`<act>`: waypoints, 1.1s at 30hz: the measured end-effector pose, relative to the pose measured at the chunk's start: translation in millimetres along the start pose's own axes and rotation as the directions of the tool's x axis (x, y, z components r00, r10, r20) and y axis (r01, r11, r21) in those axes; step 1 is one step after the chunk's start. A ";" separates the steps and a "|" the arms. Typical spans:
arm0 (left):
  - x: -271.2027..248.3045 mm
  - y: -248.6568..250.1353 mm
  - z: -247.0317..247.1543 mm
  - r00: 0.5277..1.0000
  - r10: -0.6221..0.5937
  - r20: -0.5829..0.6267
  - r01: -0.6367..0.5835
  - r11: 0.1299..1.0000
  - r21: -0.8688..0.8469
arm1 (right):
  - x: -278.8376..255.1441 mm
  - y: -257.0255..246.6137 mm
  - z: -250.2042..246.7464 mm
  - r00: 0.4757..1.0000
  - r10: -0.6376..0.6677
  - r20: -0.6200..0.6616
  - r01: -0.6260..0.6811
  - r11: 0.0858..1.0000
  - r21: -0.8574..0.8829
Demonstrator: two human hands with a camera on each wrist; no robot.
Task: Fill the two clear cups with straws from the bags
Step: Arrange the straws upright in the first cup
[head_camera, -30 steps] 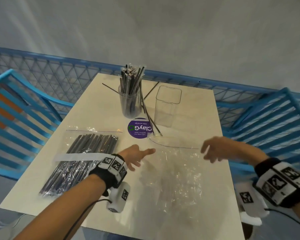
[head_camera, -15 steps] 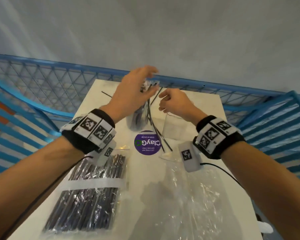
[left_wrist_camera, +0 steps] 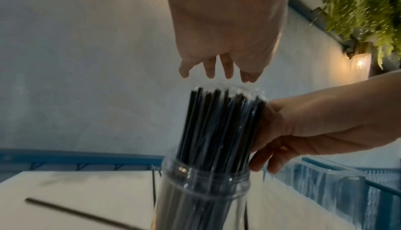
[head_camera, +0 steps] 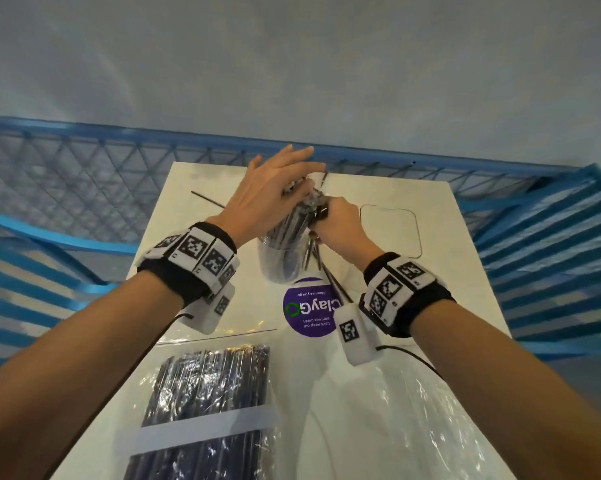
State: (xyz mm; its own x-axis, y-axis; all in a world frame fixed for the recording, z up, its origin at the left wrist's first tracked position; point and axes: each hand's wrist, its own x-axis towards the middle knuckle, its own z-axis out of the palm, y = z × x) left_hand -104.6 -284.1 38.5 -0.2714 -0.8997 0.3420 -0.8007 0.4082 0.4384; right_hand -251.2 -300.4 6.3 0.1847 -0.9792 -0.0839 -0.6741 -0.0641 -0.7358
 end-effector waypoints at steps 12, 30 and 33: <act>-5.5 -17.4 -0.3 0.991 -0.067 -0.119 0.037 0.971 -0.238 | -14.6 -41.8 -63.2 0.922 -0.249 -0.295 0.235 0.969 -0.082; -14.4 -19.4 0.2 0.965 -0.252 -0.073 0.207 0.900 -0.383 | -13.9 -38.6 -26.6 0.981 -0.188 -0.047 0.189 0.982 0.014; -17.3 -14.9 -0.7 0.969 -0.232 -0.087 0.184 0.908 -0.376 | -16.9 -43.5 -26.8 0.975 -0.221 -0.008 0.219 0.970 -0.101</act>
State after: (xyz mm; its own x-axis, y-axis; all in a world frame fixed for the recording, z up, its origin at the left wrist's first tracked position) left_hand -87.6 -274.5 26.6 -0.0310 -0.9529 0.3018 -0.5761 0.2637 0.7737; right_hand -244.1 -286.3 57.7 0.3235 -0.9423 0.0862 -0.6861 -0.2963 -0.6645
